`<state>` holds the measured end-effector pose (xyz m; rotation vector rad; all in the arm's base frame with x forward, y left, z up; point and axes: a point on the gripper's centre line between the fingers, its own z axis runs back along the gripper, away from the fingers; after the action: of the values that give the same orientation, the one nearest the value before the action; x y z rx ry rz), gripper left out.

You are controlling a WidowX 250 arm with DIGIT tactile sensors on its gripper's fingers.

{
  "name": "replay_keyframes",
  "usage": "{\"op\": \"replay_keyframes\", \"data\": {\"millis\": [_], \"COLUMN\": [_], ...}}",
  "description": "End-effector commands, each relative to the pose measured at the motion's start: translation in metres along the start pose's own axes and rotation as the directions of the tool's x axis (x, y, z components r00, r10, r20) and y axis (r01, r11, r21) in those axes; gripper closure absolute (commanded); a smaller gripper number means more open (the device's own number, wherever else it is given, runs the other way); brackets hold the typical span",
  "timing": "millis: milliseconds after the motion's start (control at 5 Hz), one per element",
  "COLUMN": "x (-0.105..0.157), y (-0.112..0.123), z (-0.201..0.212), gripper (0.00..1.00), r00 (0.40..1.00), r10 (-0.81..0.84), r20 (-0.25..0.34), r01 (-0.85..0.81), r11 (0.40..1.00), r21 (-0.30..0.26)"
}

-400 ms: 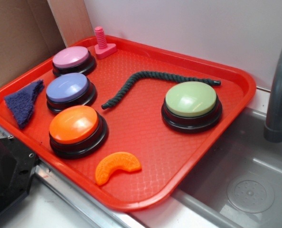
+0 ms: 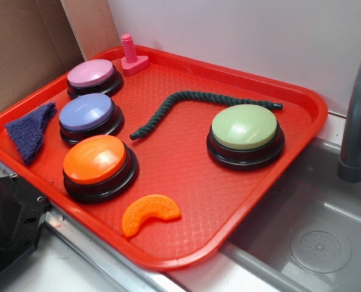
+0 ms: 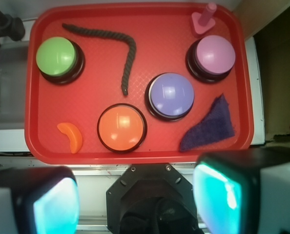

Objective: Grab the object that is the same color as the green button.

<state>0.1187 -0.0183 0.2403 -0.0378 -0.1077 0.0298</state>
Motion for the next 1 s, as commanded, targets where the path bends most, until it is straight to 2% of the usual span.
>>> {"op": "replay_keyframes", "data": {"millis": [0, 400, 600, 800], "x": [0.057, 0.138, 0.174, 0.191], "y": [-0.003, -0.014, -0.006, 0.000], "z": [-0.002, -0.016, -0.044, -0.076], "gripper": [0.00, 0.00, 0.00, 0.00], "r00": [0.999, 0.979, 0.928, 0.887], "r10": [-0.033, -0.203, -0.370, -0.455], "r20": [-0.022, -0.031, -0.039, -0.082], "r01": [0.033, 0.204, 0.371, 0.455], "r11": [0.999, 0.979, 0.929, 0.890], "r21": [-0.017, 0.018, 0.020, -0.020]}}
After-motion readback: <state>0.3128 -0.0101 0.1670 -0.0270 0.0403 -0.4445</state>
